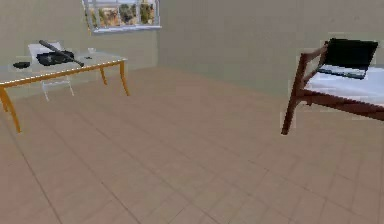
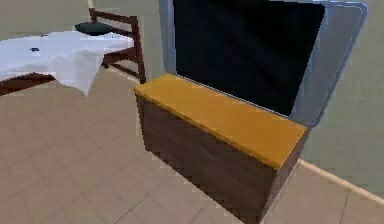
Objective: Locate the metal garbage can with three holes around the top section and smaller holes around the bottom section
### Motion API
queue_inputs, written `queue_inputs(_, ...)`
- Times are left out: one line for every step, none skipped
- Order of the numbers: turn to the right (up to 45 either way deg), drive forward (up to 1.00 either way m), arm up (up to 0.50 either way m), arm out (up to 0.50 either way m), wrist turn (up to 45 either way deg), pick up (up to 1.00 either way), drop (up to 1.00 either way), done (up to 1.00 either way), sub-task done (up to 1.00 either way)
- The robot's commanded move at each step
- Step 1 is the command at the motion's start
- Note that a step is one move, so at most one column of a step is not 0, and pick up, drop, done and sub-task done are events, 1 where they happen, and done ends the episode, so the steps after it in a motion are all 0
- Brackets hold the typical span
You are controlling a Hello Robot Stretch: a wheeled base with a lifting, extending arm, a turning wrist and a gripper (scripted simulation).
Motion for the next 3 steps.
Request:
queue_inputs(0.0,0.15,0.0,0.0,0.0,0.0,0.0,0.0,0.0)
queue_inputs(-45.0,0.0,0.0,0.0,0.0,0.0,0.0,0.0,0.0)
queue_inputs(-9.0,0.0,0.0,0.0,0.0,0.0,0.0,0.0,0.0)
